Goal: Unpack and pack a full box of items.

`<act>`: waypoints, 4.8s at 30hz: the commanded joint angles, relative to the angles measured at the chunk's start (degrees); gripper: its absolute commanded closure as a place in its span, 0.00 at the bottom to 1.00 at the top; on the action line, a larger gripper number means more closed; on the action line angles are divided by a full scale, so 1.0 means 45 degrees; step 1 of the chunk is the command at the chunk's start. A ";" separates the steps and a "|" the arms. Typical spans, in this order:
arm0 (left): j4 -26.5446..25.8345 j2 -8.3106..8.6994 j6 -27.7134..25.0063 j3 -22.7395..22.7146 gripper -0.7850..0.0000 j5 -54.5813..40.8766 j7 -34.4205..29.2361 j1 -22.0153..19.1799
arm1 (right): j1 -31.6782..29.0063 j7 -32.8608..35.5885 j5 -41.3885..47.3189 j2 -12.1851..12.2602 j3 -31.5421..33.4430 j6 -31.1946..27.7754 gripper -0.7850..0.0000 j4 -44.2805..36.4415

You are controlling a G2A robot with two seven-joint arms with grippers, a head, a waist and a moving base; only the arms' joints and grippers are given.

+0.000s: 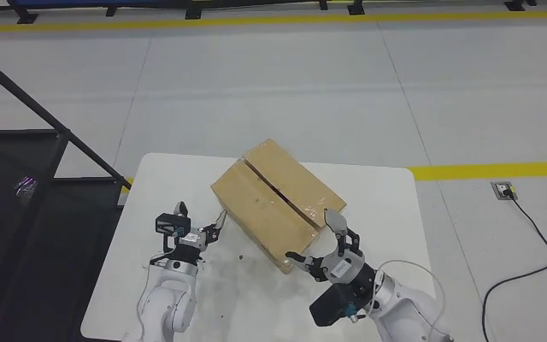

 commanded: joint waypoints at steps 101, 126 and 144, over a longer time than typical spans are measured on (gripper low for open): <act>1.2222 -0.0249 -0.4117 0.1184 0.00 0.3628 0.4867 -0.7863 | -0.2454 -0.4696 0.6023 0.0221 0.2459 -0.2212 0.00 0.0700; 1.2377 -0.0874 -0.2208 0.1732 0.00 0.1994 0.4028 -0.8124 | -0.1210 -0.0758 1.6085 -0.0320 0.2146 -0.2608 0.00 0.3471; 1.2118 -0.0306 -0.5112 0.1468 0.00 0.2594 0.4708 -0.7853 | 0.0818 0.3713 2.2836 -0.0572 0.1448 -0.2917 0.00 0.5968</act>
